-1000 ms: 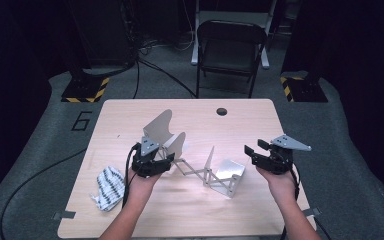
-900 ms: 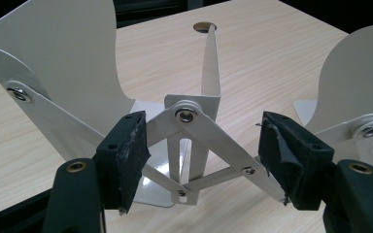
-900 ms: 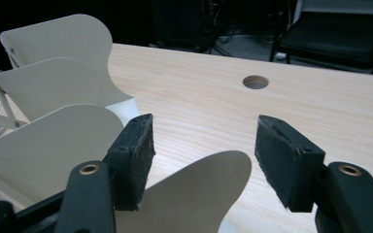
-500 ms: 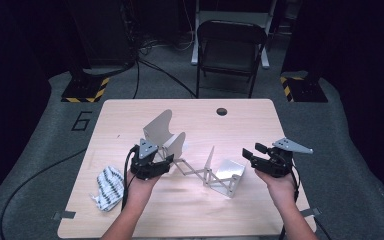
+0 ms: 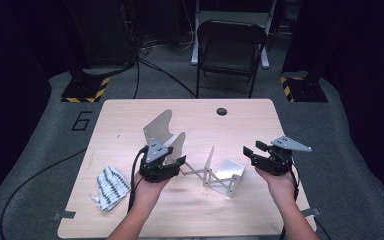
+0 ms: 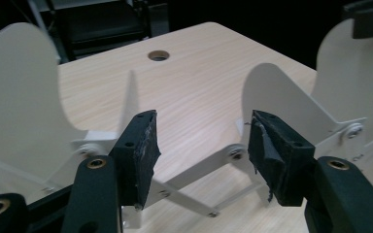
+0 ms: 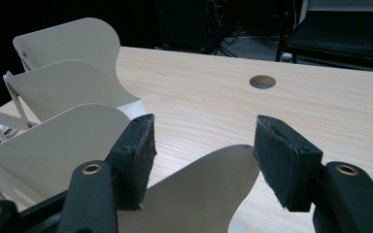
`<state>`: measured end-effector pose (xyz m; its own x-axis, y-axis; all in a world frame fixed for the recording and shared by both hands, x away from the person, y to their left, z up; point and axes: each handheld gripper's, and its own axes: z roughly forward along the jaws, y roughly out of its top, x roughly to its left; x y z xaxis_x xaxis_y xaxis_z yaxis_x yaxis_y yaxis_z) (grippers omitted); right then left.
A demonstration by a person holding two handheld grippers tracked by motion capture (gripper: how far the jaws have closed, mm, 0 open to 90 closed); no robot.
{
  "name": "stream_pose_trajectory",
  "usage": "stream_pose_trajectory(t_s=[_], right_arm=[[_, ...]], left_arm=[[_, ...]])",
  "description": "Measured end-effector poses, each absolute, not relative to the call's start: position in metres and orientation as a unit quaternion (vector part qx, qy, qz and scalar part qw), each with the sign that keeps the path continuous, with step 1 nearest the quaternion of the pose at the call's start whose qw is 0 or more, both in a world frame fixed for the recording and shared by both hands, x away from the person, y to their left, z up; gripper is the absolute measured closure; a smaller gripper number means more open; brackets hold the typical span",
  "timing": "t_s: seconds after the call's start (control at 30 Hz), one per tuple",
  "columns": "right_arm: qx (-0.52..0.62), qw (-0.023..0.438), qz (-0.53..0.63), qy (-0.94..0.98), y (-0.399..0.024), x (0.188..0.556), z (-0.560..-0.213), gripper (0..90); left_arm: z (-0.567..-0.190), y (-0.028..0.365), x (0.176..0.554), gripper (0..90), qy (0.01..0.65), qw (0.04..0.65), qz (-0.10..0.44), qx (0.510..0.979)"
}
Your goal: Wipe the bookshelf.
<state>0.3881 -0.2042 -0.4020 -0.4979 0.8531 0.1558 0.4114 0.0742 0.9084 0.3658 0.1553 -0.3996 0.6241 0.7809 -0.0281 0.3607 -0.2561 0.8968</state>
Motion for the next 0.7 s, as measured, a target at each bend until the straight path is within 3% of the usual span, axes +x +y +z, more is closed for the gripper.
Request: stream_pose_trajectory(t_s=[0.4, 0.7], right_arm=[[0.452, 0.220, 0.507, 0.700, -0.205, 0.391, -0.401, 41.0], [0.450, 0.221, 0.509, 0.700, -0.205, 0.389, -0.398, 41.0]], left_arm=[[-0.408, 0.138, 0.368, 63.0, 0.355, 0.453, 0.205, 0.791], [-0.406, 0.151, 0.359, 67.4, 0.350, 0.467, 0.204, 0.786]])
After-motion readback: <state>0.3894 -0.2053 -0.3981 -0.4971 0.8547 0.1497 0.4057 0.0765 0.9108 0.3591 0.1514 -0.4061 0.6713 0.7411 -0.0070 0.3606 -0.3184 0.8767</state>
